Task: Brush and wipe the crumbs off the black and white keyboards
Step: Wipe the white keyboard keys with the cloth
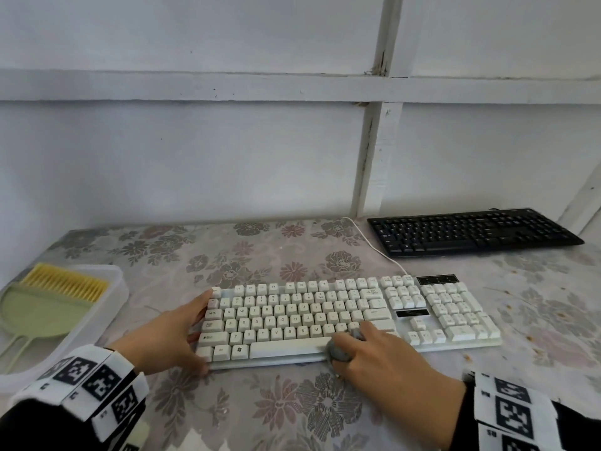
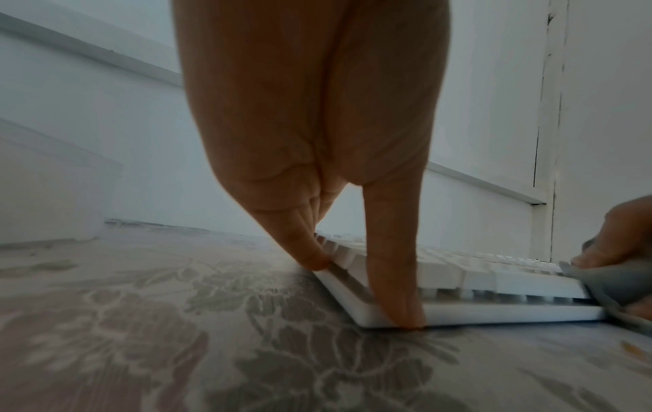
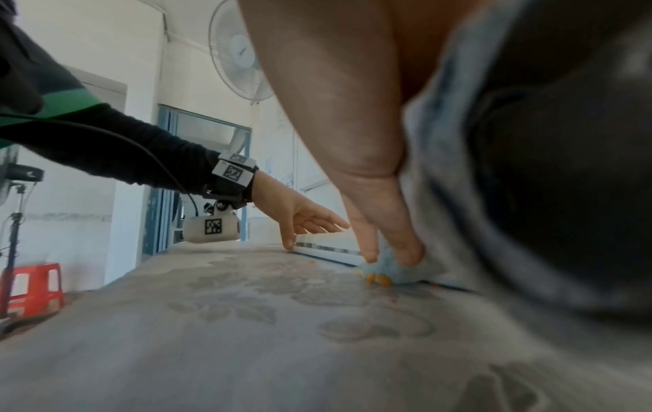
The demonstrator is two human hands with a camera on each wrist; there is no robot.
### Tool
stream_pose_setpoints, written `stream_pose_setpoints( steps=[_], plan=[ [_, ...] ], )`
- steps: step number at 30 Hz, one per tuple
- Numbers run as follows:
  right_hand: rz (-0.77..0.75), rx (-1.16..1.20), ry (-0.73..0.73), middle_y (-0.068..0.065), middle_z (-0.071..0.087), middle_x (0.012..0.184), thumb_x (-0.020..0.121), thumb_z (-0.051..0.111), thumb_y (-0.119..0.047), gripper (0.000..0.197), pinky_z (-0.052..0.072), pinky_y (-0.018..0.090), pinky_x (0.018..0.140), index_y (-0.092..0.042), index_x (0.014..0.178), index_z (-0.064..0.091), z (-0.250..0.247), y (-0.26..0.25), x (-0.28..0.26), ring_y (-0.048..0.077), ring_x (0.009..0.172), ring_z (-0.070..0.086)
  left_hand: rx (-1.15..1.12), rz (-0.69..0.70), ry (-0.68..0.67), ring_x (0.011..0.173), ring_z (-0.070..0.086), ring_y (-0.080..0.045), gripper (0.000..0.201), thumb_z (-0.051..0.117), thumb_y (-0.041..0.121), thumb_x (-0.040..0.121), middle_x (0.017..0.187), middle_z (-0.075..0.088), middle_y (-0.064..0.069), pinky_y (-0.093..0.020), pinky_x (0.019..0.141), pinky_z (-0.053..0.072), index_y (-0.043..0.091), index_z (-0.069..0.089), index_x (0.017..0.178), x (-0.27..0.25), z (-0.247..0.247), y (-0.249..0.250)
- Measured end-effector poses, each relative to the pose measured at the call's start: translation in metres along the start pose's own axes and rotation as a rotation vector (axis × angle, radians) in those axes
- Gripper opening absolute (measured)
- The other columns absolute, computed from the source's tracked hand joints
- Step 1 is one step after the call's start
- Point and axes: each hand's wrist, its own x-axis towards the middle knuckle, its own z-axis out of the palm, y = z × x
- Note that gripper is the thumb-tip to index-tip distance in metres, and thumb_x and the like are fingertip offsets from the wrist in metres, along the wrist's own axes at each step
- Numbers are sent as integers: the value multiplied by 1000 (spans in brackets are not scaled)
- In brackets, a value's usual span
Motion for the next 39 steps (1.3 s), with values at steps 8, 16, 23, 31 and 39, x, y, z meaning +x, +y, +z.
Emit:
stream_pose_setpoints(
  steps=[8,16,23,31,39],
  plan=[
    [64,-39,-13,-14,60,82,42,90,-45,35,40,19,34,-31,70,73,7,9,-15,12,60,52,-9,-2,-6,135,34,-9,120,82,3,63,148,32,10,-26,110,32,33,2,147,-1,0,2],
    [125,-104,-3,-8,59,79,27,94,-25,45,33,20,30,-30,67,73,3,31,-43,15,52,52,-33,9,-9,135,35,-9,126,86,8,55,149,31,10,-32,112,32,34,3,147,3,-1,-8],
    [230,-70,-64,-11,52,81,24,95,-22,50,39,19,34,-32,68,73,7,58,-81,11,53,51,-59,13,-27,133,36,-7,125,85,5,57,149,31,10,-25,108,34,34,4,148,4,-1,-7],
    [416,-120,-155,-14,43,81,33,88,-3,54,33,21,34,-36,70,68,16,96,-125,8,54,41,-118,1,-24,124,42,-6,124,83,-4,58,147,33,8,-25,104,38,33,6,147,6,0,-8],
    [581,-87,-142,-13,18,73,62,82,-6,33,24,21,41,-32,71,65,39,147,-162,10,48,37,-128,0,-14,127,40,-9,124,83,-6,56,147,34,6,-24,101,37,31,7,147,8,1,-8]
  ],
)
